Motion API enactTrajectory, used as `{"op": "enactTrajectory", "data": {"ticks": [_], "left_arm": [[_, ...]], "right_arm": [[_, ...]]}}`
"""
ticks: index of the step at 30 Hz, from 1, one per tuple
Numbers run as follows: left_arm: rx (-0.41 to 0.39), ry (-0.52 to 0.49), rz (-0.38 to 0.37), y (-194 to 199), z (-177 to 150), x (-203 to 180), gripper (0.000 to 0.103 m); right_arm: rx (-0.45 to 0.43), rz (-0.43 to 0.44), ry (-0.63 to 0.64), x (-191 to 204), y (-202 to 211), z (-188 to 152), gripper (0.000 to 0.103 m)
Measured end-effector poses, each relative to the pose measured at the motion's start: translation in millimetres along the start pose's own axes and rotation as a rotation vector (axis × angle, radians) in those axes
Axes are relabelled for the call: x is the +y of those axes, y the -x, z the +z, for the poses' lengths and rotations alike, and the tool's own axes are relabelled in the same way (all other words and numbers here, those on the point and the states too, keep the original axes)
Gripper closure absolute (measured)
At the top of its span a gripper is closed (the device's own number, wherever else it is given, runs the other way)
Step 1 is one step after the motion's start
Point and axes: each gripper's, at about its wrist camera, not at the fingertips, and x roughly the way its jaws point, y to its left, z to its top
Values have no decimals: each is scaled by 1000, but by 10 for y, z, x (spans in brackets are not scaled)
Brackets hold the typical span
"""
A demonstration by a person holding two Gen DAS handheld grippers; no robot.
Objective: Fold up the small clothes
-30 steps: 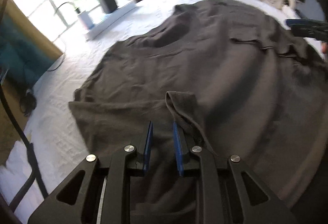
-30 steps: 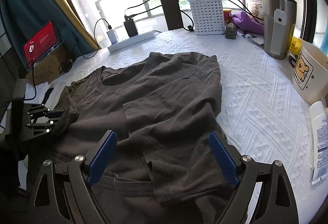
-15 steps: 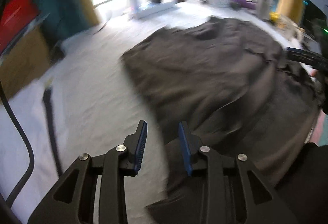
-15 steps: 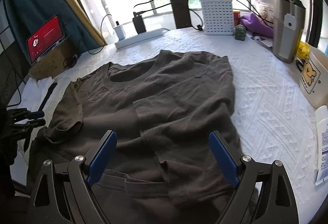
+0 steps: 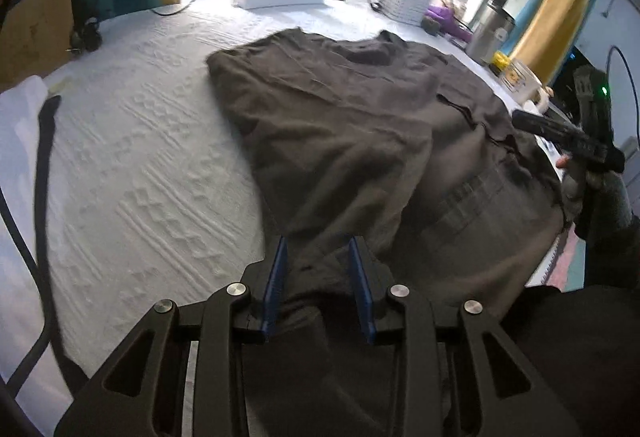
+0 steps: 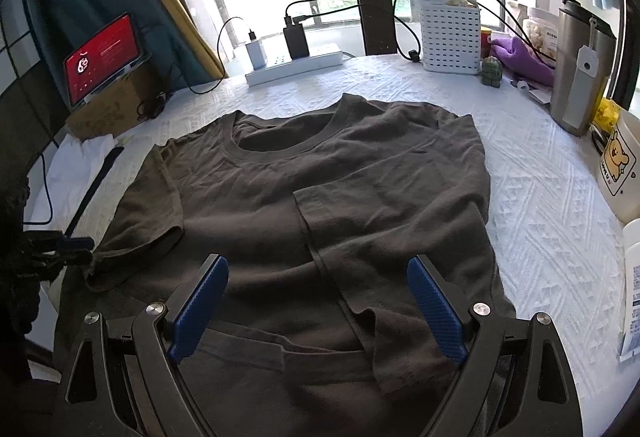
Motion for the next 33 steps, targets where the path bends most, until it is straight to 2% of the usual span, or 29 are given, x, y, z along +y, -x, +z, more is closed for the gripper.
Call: {"op": "enactTrajectory", "data": {"ticks": [4, 7, 10, 12, 13, 14, 16, 20, 24, 27, 28, 29, 31, 33], "left_arm": [[-8, -41, 13, 21, -25, -124, 72], [-17, -35, 38, 100, -33, -125, 72], [-59, -20, 49, 300, -73, -111, 71], [-90, -6, 57, 434, -110, -115, 59], [-107, 5, 57, 499, -144, -110, 50], [-114, 14, 56, 537, -180, -105, 46], [-106, 28, 58, 577, -284, -98, 46], [-42, 61, 86, 477, -492, -55, 46], [6, 91, 100, 369, -659, -54, 46], [12, 95, 115, 312, -699, -87, 46], [3, 93, 121, 306, -707, -107, 46], [-11, 88, 123, 303, -712, -134, 46], [-22, 66, 115, 292, -717, -168, 47], [-33, 47, 117, 281, -717, -199, 59]], "right_arm": [[-2, -8, 7, 21, 50, -46, 11], [-15, -35, 7, -28, 158, -81, 11], [-53, -75, 3, -143, 379, -136, 11], [-79, -113, -8, -272, 568, -202, 11], [-87, -132, -17, -353, 661, -248, 11], [-92, -148, -22, -417, 735, -295, 11], [-93, -169, -28, -509, 833, -383, 11], [-63, -196, -25, -573, 905, -627, 12], [-19, -170, 32, -417, 808, -794, 35], [2, -168, 42, -370, 698, -875, 45], [4, -176, 45, -372, 672, -891, 56], [6, -190, 52, -365, 650, -902, 59], [-5, -219, 74, -326, 666, -896, 60], [-48, -207, 101, -250, 755, -850, 60]]}}
